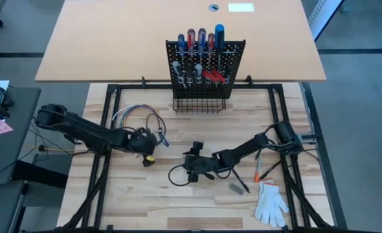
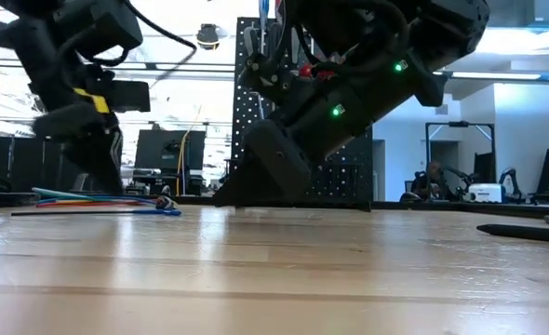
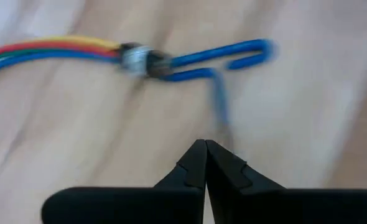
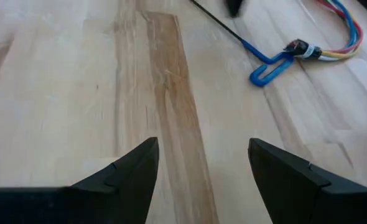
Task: Hang tools onto peg board
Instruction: Hang the blue t handle screwdriver on the black peg board
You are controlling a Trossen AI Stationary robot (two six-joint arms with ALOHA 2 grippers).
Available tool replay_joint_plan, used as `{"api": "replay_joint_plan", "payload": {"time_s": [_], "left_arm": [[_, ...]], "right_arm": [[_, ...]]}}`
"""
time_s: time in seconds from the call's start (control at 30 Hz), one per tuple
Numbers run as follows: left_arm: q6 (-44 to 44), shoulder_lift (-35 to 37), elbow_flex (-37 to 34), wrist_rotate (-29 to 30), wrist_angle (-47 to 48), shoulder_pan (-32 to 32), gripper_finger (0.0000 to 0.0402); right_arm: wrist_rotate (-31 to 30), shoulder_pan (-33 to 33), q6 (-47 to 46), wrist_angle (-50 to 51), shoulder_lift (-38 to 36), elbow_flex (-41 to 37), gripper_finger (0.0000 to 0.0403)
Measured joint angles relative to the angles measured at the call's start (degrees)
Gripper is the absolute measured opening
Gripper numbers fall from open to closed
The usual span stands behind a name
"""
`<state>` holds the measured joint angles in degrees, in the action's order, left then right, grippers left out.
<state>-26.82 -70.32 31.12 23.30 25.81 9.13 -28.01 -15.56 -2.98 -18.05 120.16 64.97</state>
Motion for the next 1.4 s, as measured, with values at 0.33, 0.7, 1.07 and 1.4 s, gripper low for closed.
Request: {"api": "replay_joint_plan", "payload": {"time_s": [0.33,0.7,1.07,1.4], "left_arm": [[0.7,-7.6,-6.2,-1.3,-16.4,-2.8,0.0000],[9.0,-24.9,-0.8,-0.8,-42.4,-1.2,0.0000],[17.2,-21.4,5.5,1.3,-37.3,-0.9,0.0000],[14.1,-3.9,1.2,15.1,-18.2,3.1,0.0000]], "right_arm": [[-0.1,-0.6,0.8,1.5,0.1,0.0,0.0254],[-0.3,-0.1,3.3,5.6,-4.7,0.4,0.0252],[12.5,9.8,-0.7,4.2,-5.2,0.5,0.0129],[12.8,11.6,-4.4,6.2,-5.9,-2.2,0.0020]]}}
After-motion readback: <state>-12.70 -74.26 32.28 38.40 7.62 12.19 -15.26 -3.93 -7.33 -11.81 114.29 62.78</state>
